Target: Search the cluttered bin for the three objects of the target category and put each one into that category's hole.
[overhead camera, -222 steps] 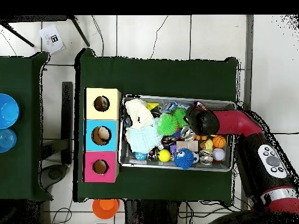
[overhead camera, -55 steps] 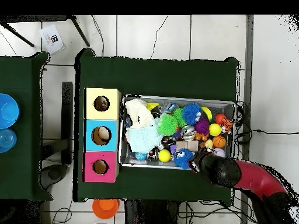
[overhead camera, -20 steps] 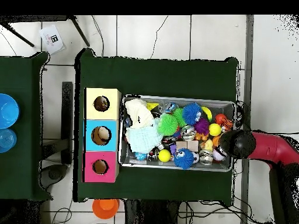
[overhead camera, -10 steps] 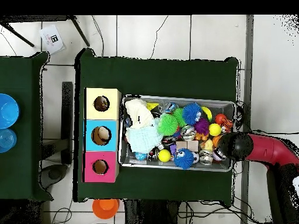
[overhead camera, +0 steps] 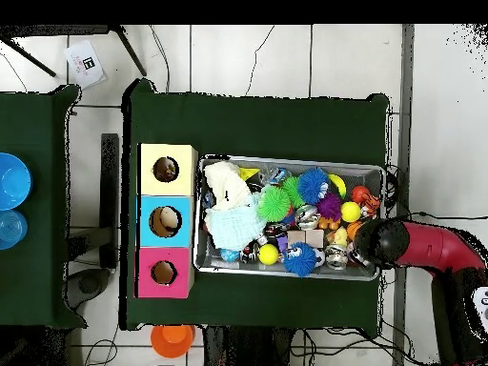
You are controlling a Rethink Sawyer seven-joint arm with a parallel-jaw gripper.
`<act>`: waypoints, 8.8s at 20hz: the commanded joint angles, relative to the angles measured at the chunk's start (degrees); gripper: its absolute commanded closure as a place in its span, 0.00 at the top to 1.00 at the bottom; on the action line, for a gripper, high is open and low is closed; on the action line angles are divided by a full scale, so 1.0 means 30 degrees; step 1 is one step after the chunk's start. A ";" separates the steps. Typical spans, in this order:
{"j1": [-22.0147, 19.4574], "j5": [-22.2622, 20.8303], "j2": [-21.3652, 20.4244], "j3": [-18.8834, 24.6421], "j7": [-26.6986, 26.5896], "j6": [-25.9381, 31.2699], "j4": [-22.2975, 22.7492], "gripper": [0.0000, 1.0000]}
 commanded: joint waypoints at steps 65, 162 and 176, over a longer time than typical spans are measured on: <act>-0.7033 0.2135 -0.2839 0.9246 -0.1958 -0.0096 0.5739 0.00; -0.5663 0.2502 0.1857 0.8677 0.2171 -1.0118 0.8136 1.00; -0.6269 0.2982 0.3827 0.8883 0.1479 -0.8836 0.8150 1.00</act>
